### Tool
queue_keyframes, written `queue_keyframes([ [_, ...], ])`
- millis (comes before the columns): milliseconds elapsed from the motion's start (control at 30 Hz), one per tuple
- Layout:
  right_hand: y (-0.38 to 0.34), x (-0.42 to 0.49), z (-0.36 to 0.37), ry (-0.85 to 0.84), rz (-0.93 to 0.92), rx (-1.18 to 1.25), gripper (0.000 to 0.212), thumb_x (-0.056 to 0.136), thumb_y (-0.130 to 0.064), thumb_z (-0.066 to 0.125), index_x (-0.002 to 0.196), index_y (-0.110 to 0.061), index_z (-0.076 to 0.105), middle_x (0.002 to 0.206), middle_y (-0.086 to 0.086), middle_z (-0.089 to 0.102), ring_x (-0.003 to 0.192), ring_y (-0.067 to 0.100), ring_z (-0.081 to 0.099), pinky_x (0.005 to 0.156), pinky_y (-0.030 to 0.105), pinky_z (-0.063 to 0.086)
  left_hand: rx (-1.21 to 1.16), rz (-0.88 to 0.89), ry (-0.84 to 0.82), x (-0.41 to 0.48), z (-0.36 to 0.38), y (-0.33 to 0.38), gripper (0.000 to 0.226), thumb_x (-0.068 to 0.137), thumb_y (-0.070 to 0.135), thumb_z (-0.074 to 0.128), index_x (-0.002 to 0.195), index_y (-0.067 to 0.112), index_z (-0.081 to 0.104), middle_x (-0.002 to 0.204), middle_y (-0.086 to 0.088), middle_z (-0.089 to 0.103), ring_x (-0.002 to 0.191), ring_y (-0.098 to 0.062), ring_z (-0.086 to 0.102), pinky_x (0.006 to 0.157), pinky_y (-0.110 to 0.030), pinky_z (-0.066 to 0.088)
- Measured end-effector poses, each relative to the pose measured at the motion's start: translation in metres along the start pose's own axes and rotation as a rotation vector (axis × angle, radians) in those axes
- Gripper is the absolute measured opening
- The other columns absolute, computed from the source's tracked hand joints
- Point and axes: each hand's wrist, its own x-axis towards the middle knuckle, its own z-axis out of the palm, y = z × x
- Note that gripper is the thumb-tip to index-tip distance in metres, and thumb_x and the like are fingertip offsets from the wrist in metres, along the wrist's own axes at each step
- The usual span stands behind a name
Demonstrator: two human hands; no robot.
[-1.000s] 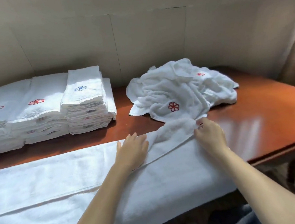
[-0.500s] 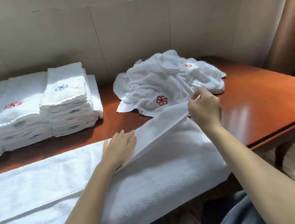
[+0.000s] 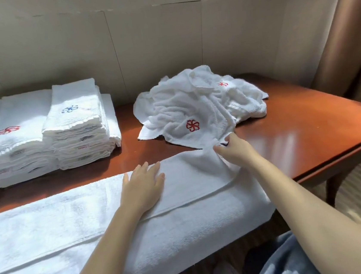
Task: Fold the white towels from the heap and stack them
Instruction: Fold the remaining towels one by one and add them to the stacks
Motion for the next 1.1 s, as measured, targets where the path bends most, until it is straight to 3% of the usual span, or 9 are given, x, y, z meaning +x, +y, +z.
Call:
queue_keyframes([
  [167, -0.006, 0.026, 0.008, -0.016, 0.053, 0.345, 0.054, 0.083, -0.044, 0.065, 0.122, -0.011, 0.046, 0.108, 0.008, 0.063, 0.095, 0.02, 0.059, 0.071, 0.028, 0.041, 0.014, 0.004, 0.042, 0.001, 0.002, 0.0, 0.047, 0.101, 0.042, 0.028, 0.147, 0.032, 0.032, 0.155, -0.002, 0.028, 0.145, -0.02, 0.02, 0.117, -0.045, 0.014],
  [267, -0.006, 0.038, 0.008, 0.036, 0.067, 0.404, 0.033, 0.079, -0.018, 0.067, 0.109, -0.01, 0.058, 0.089, 0.004, 0.062, 0.069, 0.018, 0.058, 0.05, 0.025, 0.039, 0.062, 0.024, 0.075, 0.002, 0.003, 0.0, 0.045, 0.1, 0.04, 0.028, 0.143, 0.03, 0.036, 0.146, 0.0, 0.04, 0.138, -0.02, 0.03, 0.112, -0.046, 0.023],
  [467, -0.008, 0.052, -0.014, 0.464, -0.104, 0.761, 0.025, 0.08, -0.003, 0.061, 0.074, -0.027, 0.059, 0.068, -0.006, 0.058, 0.071, 0.019, 0.058, 0.071, 0.037, 0.046, 0.042, 0.048, 0.134, 0.001, 0.003, 0.001, 0.043, 0.1, 0.038, 0.03, 0.141, 0.028, 0.041, 0.137, 0.003, 0.048, 0.132, -0.017, 0.038, 0.109, -0.045, 0.028],
  [600, 0.004, 0.053, -0.007, 0.263, -0.012, 0.29, 0.008, 0.089, -0.016, 0.057, 0.083, -0.016, 0.063, 0.085, 0.003, 0.061, 0.085, 0.022, 0.055, 0.075, 0.031, 0.043, 0.022, 0.046, 0.147, 0.0, 0.003, 0.003, 0.043, 0.1, 0.036, 0.032, 0.14, 0.028, 0.043, 0.141, 0.002, 0.045, 0.132, -0.015, 0.036, 0.11, -0.042, 0.025],
  [700, 0.005, 0.049, 0.002, 0.12, 0.022, 0.007, 0.034, 0.096, -0.034, 0.046, 0.07, -0.013, 0.048, 0.081, 0.009, 0.053, 0.081, 0.023, 0.048, 0.07, 0.028, 0.032, 0.008, 0.039, 0.136, -0.001, 0.003, 0.003, 0.043, 0.1, 0.036, 0.031, 0.141, 0.028, 0.041, 0.143, 0.002, 0.043, 0.134, -0.016, 0.033, 0.112, -0.043, 0.021],
  [800, -0.003, 0.044, -0.004, 0.209, -0.009, 0.178, 0.031, 0.093, -0.043, 0.049, 0.093, -0.012, 0.056, 0.092, 0.003, 0.055, 0.092, 0.021, 0.049, 0.075, 0.029, 0.034, 0.001, 0.033, 0.127, -0.002, 0.002, 0.003, 0.044, 0.1, 0.037, 0.031, 0.142, 0.029, 0.04, 0.145, 0.0, 0.042, 0.137, -0.016, 0.031, 0.113, -0.043, 0.02],
  [900, -0.005, 0.034, -0.005, 0.017, -0.03, 0.347, 0.042, 0.087, -0.027, 0.06, 0.127, -0.014, 0.05, 0.116, 0.004, 0.054, 0.103, 0.019, 0.053, 0.082, 0.027, 0.038, 0.005, 0.036, 0.122, -0.002, 0.001, 0.003, 0.044, 0.1, 0.037, 0.03, 0.142, 0.029, 0.04, 0.145, 0.001, 0.042, 0.137, -0.016, 0.031, 0.113, -0.044, 0.021],
  [967, -0.001, 0.028, -0.001, -0.119, -0.058, 0.35, 0.049, 0.086, -0.013, 0.059, 0.133, -0.016, 0.046, 0.118, 0.004, 0.051, 0.099, 0.017, 0.052, 0.083, 0.026, 0.039, 0.009, 0.042, 0.131, -0.002, 0.001, 0.003, 0.044, 0.1, 0.037, 0.03, 0.141, 0.028, 0.041, 0.141, 0.002, 0.045, 0.133, -0.016, 0.035, 0.112, -0.044, 0.023],
  [1100, 0.006, 0.028, -0.003, -0.032, -0.084, 0.452, 0.048, 0.085, -0.002, 0.055, 0.132, -0.014, 0.052, 0.114, 0.007, 0.053, 0.096, 0.017, 0.052, 0.077, 0.022, 0.041, 0.016, 0.048, 0.135, -0.002, 0.001, 0.003, 0.043, 0.1, 0.037, 0.03, 0.14, 0.028, 0.042, 0.136, 0.004, 0.048, 0.129, -0.016, 0.038, 0.11, -0.045, 0.026],
])
